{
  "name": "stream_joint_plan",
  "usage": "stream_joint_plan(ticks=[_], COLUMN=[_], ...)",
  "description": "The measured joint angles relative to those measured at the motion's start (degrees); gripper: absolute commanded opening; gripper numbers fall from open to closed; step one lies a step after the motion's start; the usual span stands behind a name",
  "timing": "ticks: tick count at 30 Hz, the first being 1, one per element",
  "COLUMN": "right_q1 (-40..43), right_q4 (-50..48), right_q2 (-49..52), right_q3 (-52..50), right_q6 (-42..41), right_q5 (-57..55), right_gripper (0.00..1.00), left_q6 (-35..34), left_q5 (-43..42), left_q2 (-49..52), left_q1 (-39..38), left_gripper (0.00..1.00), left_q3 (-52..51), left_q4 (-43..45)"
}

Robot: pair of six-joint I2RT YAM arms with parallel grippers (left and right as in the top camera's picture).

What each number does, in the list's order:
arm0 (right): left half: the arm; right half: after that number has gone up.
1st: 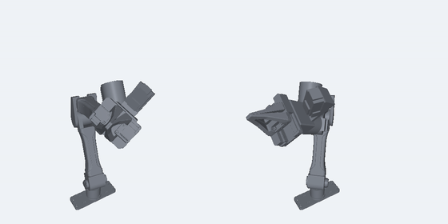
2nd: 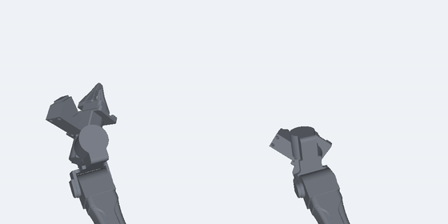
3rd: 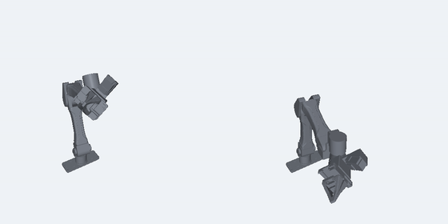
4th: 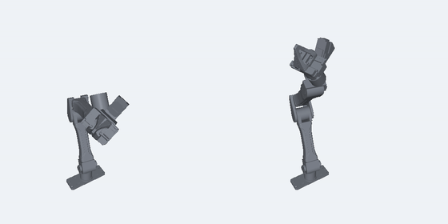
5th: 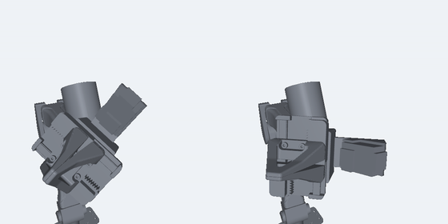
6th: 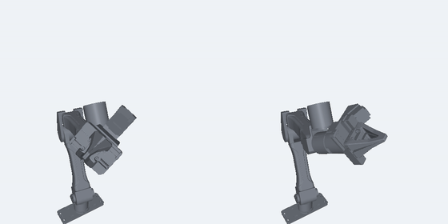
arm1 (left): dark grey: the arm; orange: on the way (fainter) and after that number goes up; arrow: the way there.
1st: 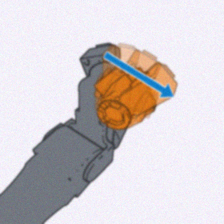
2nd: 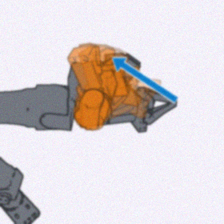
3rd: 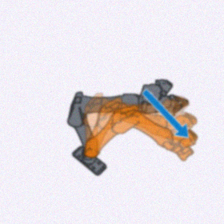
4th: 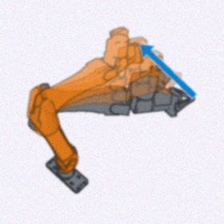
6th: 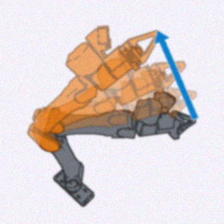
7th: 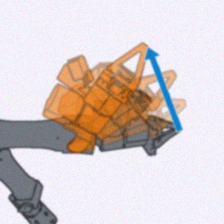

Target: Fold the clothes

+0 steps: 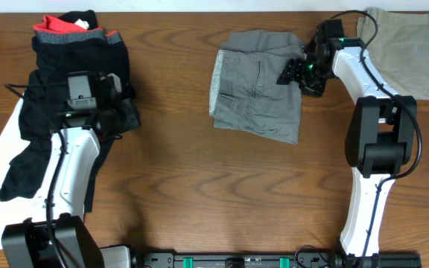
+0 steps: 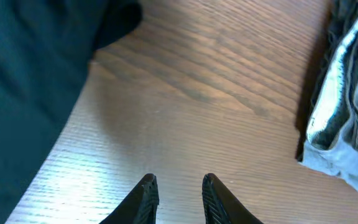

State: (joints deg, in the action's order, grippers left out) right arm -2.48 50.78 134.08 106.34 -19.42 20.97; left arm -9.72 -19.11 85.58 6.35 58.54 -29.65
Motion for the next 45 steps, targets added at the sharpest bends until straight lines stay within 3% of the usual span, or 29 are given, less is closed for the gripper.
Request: stream_joint_plan(ticks=[6,9,11,12,13,14,15,22,30,37,45], right_q1=[1.9,2.7,2.5,2.0,1.2,0.1,-1.0,-13.0,-23.5,-25.1,-25.0], right_q4=[2.5,5.6,7.8,8.8,9.6,10.2,10.5,8.4,-0.8,-0.8,2.0], right_q2=[-2.2,-6.4,-10.3,-12.4,-14.2,-15.9,-16.8,-15.2,-8.1,-1.7,-1.2], right_q3=[-0.3,-0.6,-0.6,-0.6,-0.5,-0.5,-0.3,-0.2,-0.2,-0.3,-0.2], right_q6=[5.5,8.0,9.5,10.1,10.7,11.1,11.2,11.4,11.8,12.1,12.7], right_q5=[-5.0,-6.2,-6.6,-6.8,-7.0,-7.1,-7.1,-7.1,-9.8,-11.8,-12.1], right_gripper=[0.90,0.88,0.80,0.72,0.49,0.11,0.01,0.01,0.01,0.01,0.01], left_q6=[2.1,2.6,2.7,2.8,2.8,2.8,3.0,3.4,3.6,3.6,3.6], left_q5=[0.0,0.1,0.5,0.7,1.1,1.4,1.7,3.3,4.5,4.5,4.5], left_q2=[0.0,0.0,0.0,0.0,0.0,0.0,0.0,0.0,0.0,0.0,0.0], left_q1=[-0.3,-0.3,-0.3,-0.3,-0.3,-0.3,-0.3,-0.2,-0.3,-0.3,-0.3], left_gripper=[0.27,0.27,0.27,0.27,0.27,0.27,0.27,0.27,0.27,0.27,0.27], left_q3=[0.0,0.0,0.0,0.0,0.0,0.0,0.0,0.0,0.0,0.0,0.0], left_q4=[0.1,0.3,0.8,1.1,1.3,1.6,1.6,1.7,1.7,1.6,1.6])
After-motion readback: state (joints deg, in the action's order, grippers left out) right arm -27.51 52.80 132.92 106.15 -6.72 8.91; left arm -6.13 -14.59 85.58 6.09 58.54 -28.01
